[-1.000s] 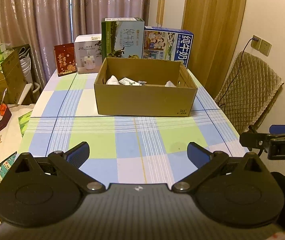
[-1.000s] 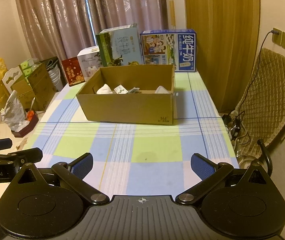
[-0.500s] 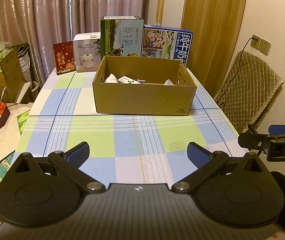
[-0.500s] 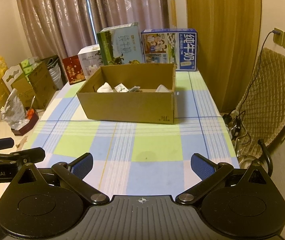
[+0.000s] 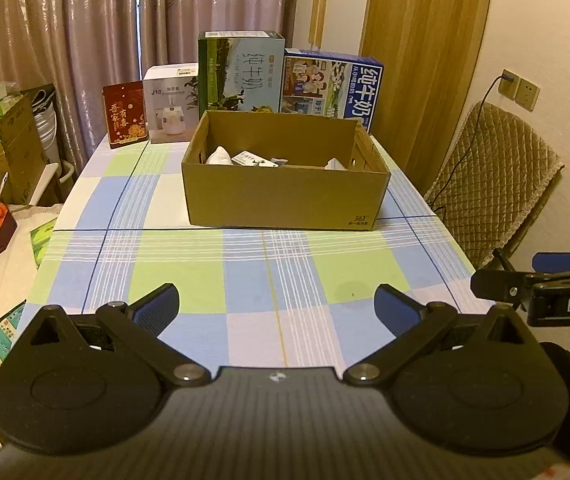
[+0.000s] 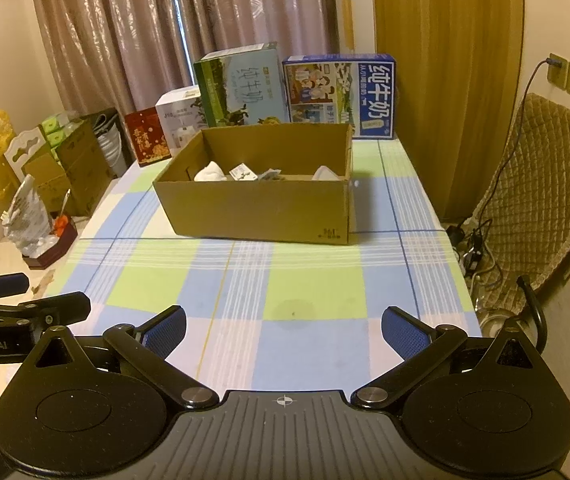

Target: Organize objects

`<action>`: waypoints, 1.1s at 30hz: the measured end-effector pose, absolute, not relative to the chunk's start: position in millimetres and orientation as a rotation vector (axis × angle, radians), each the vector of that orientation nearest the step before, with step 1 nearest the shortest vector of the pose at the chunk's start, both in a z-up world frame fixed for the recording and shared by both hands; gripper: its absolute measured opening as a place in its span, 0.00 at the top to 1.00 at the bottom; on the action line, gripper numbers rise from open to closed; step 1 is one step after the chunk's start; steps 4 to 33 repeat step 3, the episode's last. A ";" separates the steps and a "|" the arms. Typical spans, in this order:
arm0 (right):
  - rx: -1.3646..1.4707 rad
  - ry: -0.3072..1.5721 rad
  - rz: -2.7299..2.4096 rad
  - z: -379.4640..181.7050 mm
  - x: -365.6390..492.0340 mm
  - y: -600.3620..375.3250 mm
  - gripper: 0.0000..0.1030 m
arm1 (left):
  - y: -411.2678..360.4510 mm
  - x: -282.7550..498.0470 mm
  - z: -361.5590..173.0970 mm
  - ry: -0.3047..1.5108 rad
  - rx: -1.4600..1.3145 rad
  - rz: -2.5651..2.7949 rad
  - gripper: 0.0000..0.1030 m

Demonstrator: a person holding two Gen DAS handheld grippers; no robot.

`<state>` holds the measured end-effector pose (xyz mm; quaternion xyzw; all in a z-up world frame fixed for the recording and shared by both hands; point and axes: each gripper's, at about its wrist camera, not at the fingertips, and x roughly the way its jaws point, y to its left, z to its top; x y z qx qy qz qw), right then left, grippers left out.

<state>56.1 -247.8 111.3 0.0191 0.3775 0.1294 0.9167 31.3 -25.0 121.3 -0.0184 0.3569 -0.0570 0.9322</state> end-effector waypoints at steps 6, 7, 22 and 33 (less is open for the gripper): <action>0.041 0.774 0.264 111.3 55.7 -248.4 0.02 | -24.5 29.7 121.3 0.725 -0.048 -0.122 0.01; 0.041 0.774 0.264 111.3 55.7 -248.4 0.02 | -24.5 29.7 121.3 0.725 -0.048 -0.122 0.01; 0.041 0.774 0.264 111.3 55.7 -248.4 0.02 | -24.5 29.7 121.3 0.725 -0.048 -0.122 0.01; 0.041 0.774 0.264 111.3 55.7 -248.4 0.02 | -24.5 29.7 121.3 0.725 -0.048 -0.122 0.01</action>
